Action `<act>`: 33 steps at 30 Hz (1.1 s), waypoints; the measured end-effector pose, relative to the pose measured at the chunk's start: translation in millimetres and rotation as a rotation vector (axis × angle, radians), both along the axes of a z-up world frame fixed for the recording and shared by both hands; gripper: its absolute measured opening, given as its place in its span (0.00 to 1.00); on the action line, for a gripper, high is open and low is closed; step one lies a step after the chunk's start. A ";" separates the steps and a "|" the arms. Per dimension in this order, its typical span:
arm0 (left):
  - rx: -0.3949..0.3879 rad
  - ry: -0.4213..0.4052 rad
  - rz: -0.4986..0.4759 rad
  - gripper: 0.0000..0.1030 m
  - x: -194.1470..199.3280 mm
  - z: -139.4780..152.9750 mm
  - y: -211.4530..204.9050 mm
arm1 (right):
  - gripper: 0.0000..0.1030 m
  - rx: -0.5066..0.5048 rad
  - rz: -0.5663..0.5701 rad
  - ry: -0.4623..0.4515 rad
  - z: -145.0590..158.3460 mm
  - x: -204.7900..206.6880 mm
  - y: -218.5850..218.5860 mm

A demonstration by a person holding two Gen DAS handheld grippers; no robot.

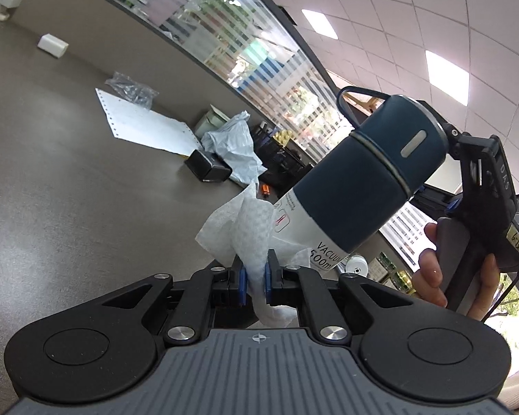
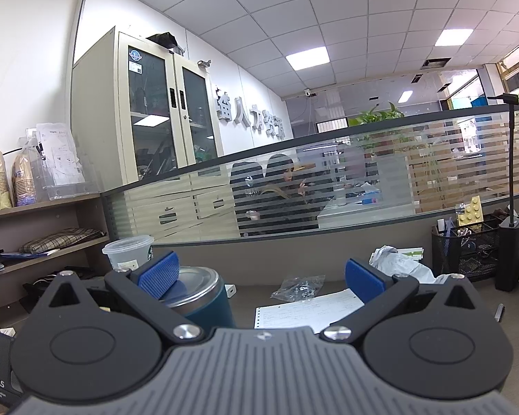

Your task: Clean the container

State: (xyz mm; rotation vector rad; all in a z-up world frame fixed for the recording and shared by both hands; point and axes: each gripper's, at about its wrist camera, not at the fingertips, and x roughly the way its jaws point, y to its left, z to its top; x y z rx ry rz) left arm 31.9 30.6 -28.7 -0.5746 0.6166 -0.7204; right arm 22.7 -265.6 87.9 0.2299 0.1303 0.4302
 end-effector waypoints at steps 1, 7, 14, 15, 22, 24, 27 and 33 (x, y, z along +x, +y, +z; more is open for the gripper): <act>0.001 0.002 0.000 0.12 0.5 -0.8 0.1 | 1.00 -0.001 -0.001 -0.001 0.0 -0.1 0.0; 0.007 0.024 -0.002 0.12 3.7 -6.9 0.7 | 1.00 -0.003 -0.002 -0.002 0.1 -2.7 1.3; 0.018 0.041 0.003 0.12 5.6 -12.5 1.2 | 1.00 0.000 -0.001 -0.002 0.9 -2.4 0.3; 0.024 0.042 0.004 0.12 5.7 -12.9 0.9 | 1.00 0.000 0.000 -0.002 1.0 -2.4 0.4; 0.044 0.053 0.003 0.12 6.7 -18.1 -0.4 | 1.00 -0.001 -0.001 -0.002 1.2 -1.9 1.7; 0.051 0.055 0.003 0.12 6.9 -19.1 -0.8 | 1.00 0.000 -0.001 -0.002 0.7 -1.5 0.6; 0.057 0.059 0.003 0.12 7.6 -20.1 -1.5 | 1.00 0.001 0.000 -0.001 0.5 -1.5 -0.1; 0.082 0.074 0.004 0.12 8.9 -23.6 -3.0 | 1.00 0.000 0.000 -0.001 0.4 -1.8 -0.4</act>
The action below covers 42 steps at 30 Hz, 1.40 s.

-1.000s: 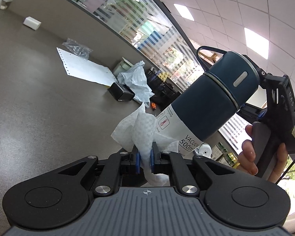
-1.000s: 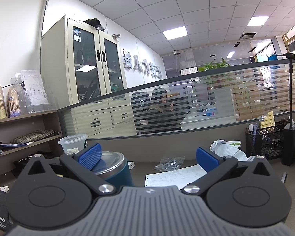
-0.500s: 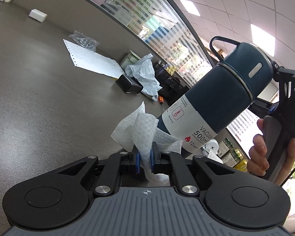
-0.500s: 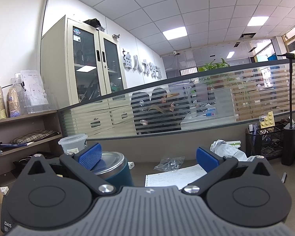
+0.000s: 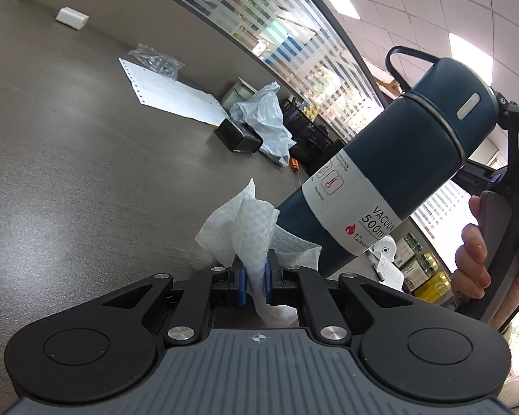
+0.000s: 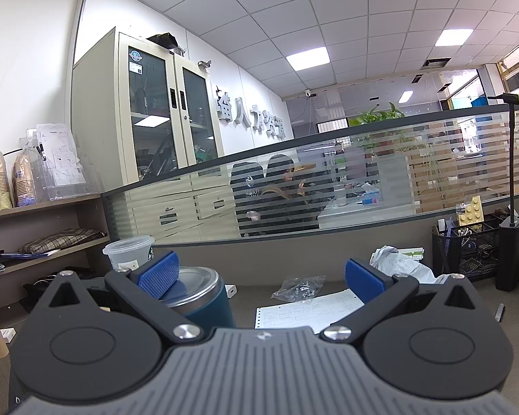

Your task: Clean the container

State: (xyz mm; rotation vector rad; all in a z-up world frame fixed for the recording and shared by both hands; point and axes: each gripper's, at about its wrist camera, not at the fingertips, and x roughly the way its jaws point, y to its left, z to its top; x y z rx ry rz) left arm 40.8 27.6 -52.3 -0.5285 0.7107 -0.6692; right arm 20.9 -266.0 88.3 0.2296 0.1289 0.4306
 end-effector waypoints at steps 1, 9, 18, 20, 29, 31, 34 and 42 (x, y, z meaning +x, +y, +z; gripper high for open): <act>0.003 0.002 0.000 0.12 0.1 -0.4 0.1 | 1.00 0.000 0.000 -0.001 -0.1 -0.1 0.3; 0.033 0.014 -0.003 0.12 -0.2 -2.0 -0.5 | 1.00 0.000 0.000 0.000 0.2 -0.2 0.9; 0.045 -0.005 0.003 0.12 -0.9 -0.4 -1.3 | 1.00 0.004 0.000 -0.006 0.2 0.9 1.4; 0.041 -0.011 0.003 0.12 -1.1 0.9 -0.9 | 1.00 0.006 0.000 -0.008 0.0 1.0 1.6; -0.017 -0.077 -0.003 0.12 -7.1 15.9 2.3 | 1.00 0.004 -0.009 -0.018 0.1 -0.2 3.1; -0.039 -0.096 -0.005 0.12 -9.5 20.8 3.5 | 1.00 -0.002 -0.013 -0.021 0.5 -0.7 3.7; -0.072 -0.129 -0.007 0.12 -13.5 28.8 5.6 | 1.00 -0.009 -0.018 -0.021 1.4 -1.2 4.3; -0.107 -0.200 -0.004 0.15 -21.5 47.6 10.5 | 1.00 -0.016 -0.019 -0.056 3.9 -13.2 7.0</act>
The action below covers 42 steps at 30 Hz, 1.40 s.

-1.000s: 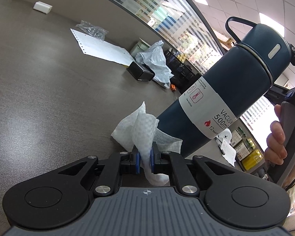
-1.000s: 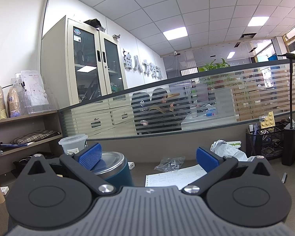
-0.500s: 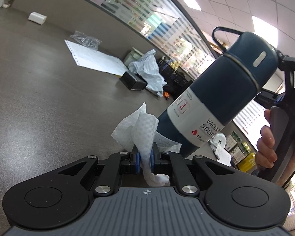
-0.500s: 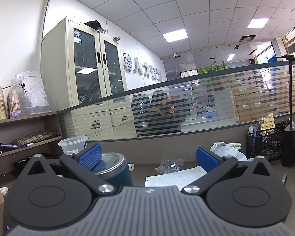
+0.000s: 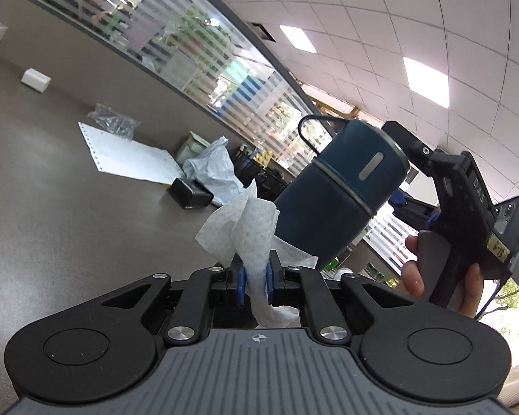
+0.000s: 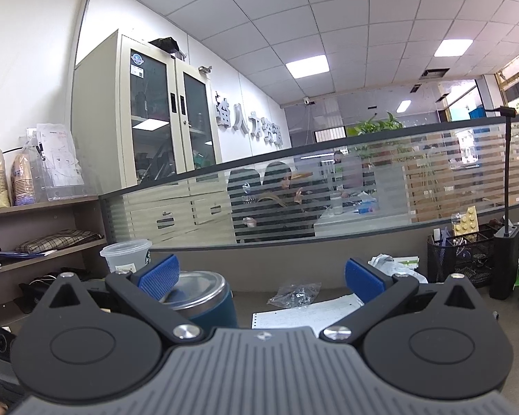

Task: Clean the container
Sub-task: 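Lower the blue bottle upright with the right gripper, moving it away from the wipe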

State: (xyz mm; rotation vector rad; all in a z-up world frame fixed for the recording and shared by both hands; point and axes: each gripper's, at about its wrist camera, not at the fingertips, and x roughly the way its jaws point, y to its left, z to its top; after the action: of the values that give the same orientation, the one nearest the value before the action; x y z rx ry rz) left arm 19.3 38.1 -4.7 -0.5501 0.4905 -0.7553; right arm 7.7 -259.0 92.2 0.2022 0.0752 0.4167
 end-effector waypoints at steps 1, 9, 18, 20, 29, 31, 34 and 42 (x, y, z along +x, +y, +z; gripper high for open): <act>-0.002 -0.003 0.005 0.16 -0.1 1.2 1.1 | 1.00 -0.002 0.003 -0.011 0.1 -3.5 1.1; -0.005 -0.035 0.097 0.17 -1.9 12.4 15.0 | 1.00 -0.060 0.010 -0.068 -10.4 -28.5 22.7; -0.014 -0.066 0.146 0.18 -8.8 24.1 32.3 | 1.00 -0.102 -0.063 -0.015 -38.5 -29.7 47.9; -0.018 -0.069 0.150 0.18 -9.4 25.2 34.8 | 1.00 -0.119 -0.092 -0.018 -39.8 -31.2 53.5; -0.011 -0.064 0.157 0.19 -8.8 24.0 35.3 | 0.79 -0.151 -0.154 0.058 -49.4 -24.6 61.7; -0.011 -0.067 0.153 0.19 -9.9 24.6 35.0 | 0.79 -0.148 -0.157 0.063 -51.0 -25.1 62.7; -0.012 -0.071 0.146 0.19 -9.2 24.3 34.5 | 0.73 -0.148 -0.158 0.063 -52.9 -25.9 63.9; -0.005 -0.069 0.138 0.19 -9.1 22.8 33.6 | 0.67 -0.153 -0.105 0.064 -53.0 -24.6 54.7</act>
State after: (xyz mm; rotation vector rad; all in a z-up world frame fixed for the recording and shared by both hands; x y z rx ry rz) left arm 10.3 71.7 18.1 -0.5547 0.3831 -0.6417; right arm -16.9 -204.3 39.2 0.0686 0.1578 0.2984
